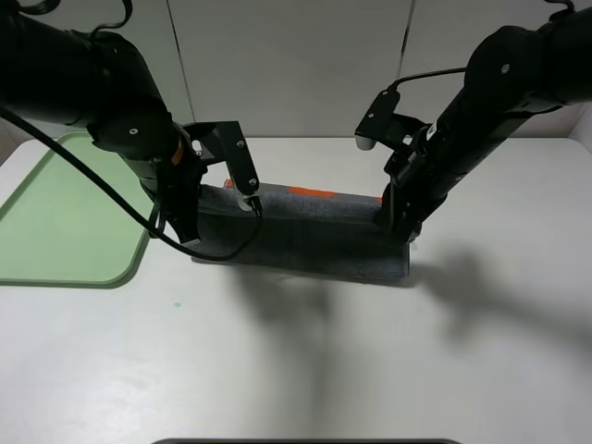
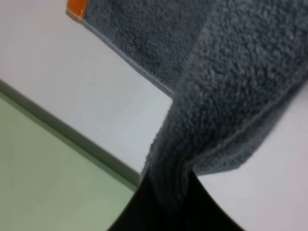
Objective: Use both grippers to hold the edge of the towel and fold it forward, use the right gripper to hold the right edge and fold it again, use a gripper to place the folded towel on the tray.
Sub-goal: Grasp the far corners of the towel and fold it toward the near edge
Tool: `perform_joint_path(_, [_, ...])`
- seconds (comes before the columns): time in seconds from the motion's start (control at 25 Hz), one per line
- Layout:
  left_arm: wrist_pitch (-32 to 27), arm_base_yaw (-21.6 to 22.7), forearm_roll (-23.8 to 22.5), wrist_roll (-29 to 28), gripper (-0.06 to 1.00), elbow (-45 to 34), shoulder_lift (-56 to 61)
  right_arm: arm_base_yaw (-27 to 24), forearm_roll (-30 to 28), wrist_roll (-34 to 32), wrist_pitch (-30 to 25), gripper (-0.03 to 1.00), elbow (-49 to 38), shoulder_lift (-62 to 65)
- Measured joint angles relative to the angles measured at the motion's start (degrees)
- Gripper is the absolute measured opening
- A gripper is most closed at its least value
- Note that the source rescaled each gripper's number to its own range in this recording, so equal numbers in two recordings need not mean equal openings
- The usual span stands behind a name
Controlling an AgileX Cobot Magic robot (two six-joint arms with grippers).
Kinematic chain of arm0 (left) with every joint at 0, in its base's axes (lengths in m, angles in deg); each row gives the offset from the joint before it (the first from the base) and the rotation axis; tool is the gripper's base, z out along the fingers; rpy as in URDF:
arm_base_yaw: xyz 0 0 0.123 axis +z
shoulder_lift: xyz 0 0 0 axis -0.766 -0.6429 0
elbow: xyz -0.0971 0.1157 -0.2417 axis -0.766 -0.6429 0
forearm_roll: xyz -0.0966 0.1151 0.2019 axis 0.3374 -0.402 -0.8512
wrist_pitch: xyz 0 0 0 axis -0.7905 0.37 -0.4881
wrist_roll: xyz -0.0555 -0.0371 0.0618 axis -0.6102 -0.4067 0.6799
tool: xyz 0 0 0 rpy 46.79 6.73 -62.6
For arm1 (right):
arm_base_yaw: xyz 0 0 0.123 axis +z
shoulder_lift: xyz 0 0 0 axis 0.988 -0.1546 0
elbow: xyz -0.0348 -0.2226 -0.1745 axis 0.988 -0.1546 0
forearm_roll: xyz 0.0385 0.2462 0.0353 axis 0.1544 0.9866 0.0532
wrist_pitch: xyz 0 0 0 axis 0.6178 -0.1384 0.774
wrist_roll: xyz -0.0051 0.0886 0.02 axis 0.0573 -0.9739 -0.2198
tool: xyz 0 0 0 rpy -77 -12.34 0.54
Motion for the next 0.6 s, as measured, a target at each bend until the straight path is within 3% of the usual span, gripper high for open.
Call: perform_joint_path(0.6, [7.65, 5.14, -1.29, 0.31, 0.00, 4.68, -6.42, -2.78, -1.13, 0.29, 5.89, 0.00, 5.50, -9.58])
